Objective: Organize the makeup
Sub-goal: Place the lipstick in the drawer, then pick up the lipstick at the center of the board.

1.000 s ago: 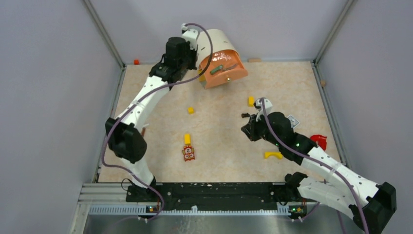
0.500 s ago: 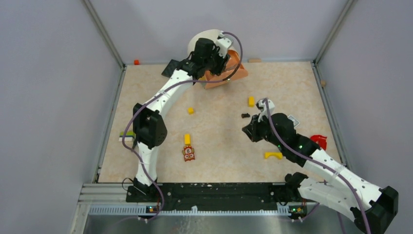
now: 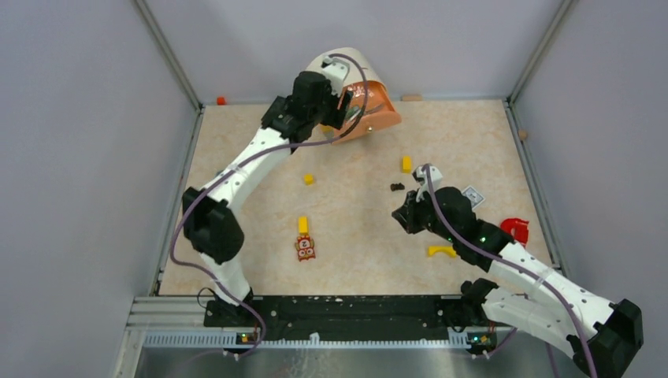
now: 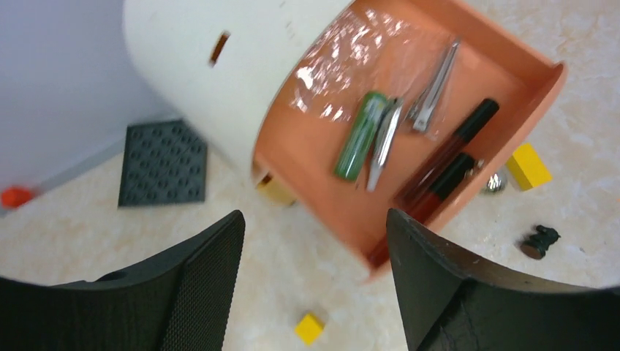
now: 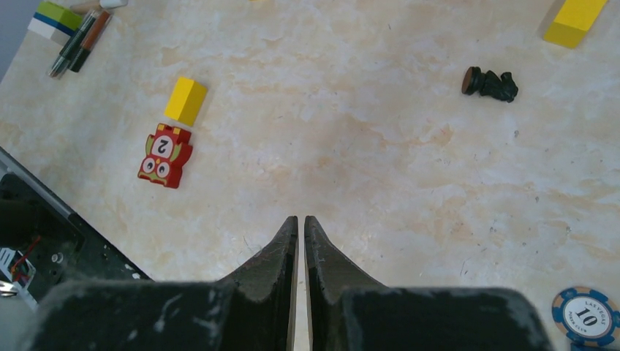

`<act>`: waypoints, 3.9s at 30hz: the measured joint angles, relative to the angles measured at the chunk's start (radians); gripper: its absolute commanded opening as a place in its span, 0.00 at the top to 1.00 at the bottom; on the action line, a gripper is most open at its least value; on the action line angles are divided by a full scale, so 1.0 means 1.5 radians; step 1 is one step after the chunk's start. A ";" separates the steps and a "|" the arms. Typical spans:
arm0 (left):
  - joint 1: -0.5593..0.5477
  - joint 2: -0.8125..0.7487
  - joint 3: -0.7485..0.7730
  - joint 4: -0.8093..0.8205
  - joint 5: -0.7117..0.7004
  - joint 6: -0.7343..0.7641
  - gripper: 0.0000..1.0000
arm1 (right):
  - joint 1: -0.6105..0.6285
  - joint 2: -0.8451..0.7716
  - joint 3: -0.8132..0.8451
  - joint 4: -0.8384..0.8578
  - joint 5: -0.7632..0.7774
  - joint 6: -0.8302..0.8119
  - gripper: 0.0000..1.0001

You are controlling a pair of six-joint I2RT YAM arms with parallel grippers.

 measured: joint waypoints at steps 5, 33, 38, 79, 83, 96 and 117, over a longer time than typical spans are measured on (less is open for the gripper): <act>0.011 -0.199 -0.225 0.070 -0.089 -0.070 0.17 | 0.000 0.000 -0.001 0.009 -0.001 0.000 0.94; 0.466 -0.247 -0.611 0.011 -0.147 -0.533 0.17 | 0.000 0.027 -0.010 0.028 0.002 0.003 0.91; 0.482 -0.246 -0.625 0.014 -0.121 -0.578 0.17 | 0.000 0.027 -0.010 0.028 0.015 0.011 0.91; 0.512 -0.110 -0.501 -0.171 -0.086 -0.817 0.34 | 0.000 0.008 -0.020 0.022 0.073 0.048 0.87; 0.525 -0.115 -0.519 -0.152 -0.084 -0.816 0.37 | 0.000 0.008 -0.023 0.022 0.073 0.048 0.87; 0.529 -0.108 -0.534 -0.104 -0.075 -0.807 0.40 | 0.000 0.008 -0.023 0.023 0.073 0.048 0.87; 0.563 -0.080 -0.524 -0.074 -0.024 -0.798 0.84 | 0.000 0.008 -0.023 0.023 0.073 0.048 0.87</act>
